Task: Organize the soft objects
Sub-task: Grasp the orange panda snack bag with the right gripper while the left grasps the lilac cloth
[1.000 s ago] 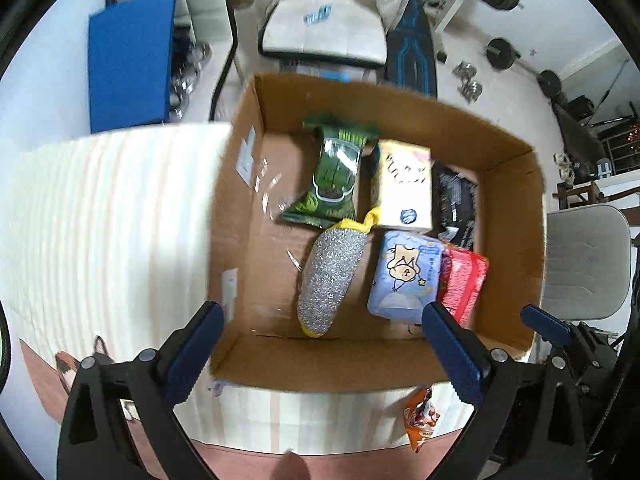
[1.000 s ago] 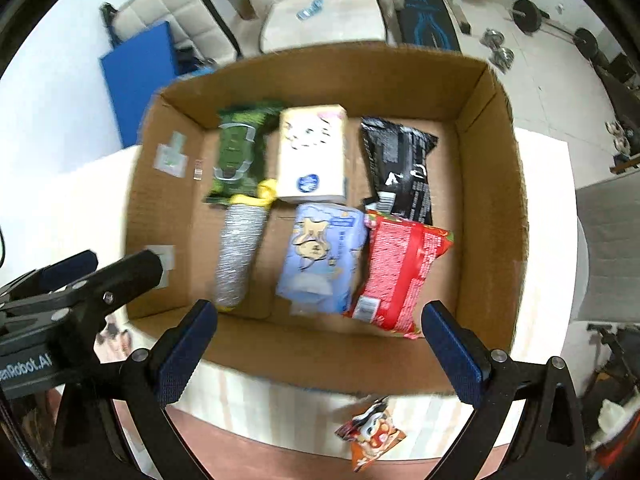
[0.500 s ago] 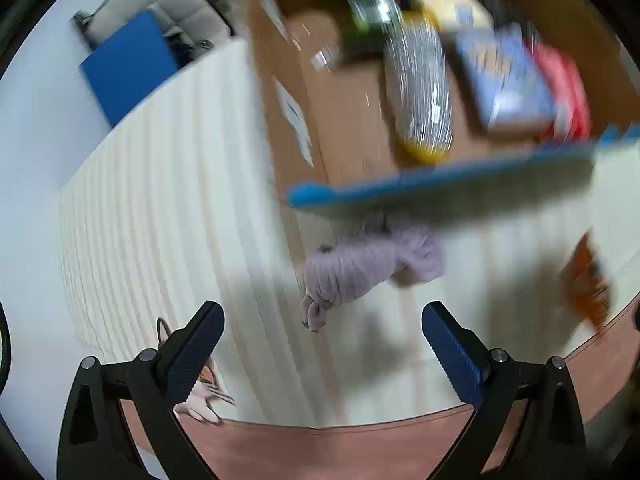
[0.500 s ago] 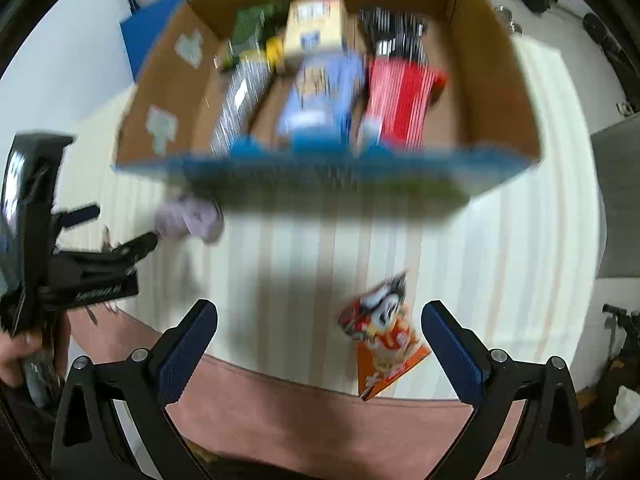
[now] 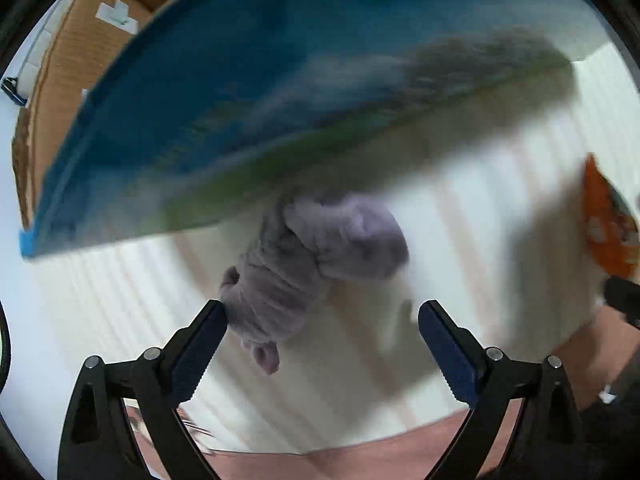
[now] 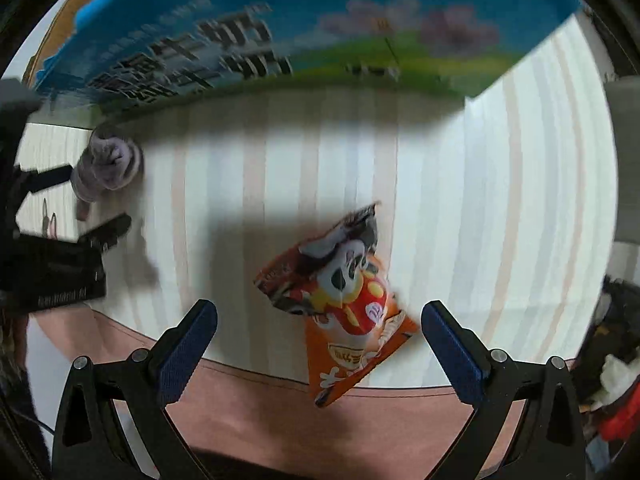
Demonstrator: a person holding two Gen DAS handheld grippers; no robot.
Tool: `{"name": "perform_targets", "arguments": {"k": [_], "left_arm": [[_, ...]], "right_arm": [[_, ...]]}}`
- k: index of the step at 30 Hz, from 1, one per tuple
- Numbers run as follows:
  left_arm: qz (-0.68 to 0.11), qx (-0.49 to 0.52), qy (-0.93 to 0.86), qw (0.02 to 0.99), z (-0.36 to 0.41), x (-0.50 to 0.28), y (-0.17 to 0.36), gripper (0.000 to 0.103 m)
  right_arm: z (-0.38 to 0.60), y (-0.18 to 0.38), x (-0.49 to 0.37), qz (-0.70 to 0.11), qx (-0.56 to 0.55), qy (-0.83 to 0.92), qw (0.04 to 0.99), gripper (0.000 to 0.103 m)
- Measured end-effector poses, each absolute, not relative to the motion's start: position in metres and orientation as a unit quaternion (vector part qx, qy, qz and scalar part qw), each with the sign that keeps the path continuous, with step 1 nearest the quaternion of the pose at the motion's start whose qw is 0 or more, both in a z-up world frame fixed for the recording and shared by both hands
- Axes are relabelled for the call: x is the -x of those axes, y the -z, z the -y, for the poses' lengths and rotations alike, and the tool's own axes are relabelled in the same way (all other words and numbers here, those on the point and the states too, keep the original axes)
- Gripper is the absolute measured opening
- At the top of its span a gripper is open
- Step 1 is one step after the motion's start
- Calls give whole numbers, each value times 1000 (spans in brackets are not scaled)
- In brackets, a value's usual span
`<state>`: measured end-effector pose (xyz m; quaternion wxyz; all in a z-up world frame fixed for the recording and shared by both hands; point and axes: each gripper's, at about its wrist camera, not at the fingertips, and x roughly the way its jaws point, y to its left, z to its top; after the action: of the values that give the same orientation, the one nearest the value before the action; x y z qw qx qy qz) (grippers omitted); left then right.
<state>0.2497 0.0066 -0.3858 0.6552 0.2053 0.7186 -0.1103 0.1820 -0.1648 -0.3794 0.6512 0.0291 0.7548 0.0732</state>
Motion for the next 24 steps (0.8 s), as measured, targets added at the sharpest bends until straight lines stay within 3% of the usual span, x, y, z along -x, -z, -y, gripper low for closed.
{"name": "perform_targets", "arguments": {"k": [8,13,14,15,17,20,22,24], "left_arm": [[-752,-52,163,637,-25,-245,357,98],[-734,-99,111,662,-36,-257,359,98],[-730,-116,113,664,-31,-259,360,98],[-726,-135,113,665,-26,-264,362,98],[-719,-175,110,664,-14,-270,369,98],[-724,-215,103,648,-3,-276,388,96],[-728,-208,105,645,-1,-277,396,56],[-739,-185,104,640,-3,-275,398,39]], "right_arm": [[178,390,-176,-760,-57,-82,643,103],[183,405,-180,-762,-41,-76,642,103],[184,409,-179,-761,-38,-75,643,100],[185,411,-178,-764,-36,-73,640,85],[187,414,-175,-766,-34,-65,639,67],[182,418,-165,-764,-37,-65,640,58],[182,417,-160,-766,-34,-65,639,58],[182,417,-155,-769,-33,-66,635,58]]}}
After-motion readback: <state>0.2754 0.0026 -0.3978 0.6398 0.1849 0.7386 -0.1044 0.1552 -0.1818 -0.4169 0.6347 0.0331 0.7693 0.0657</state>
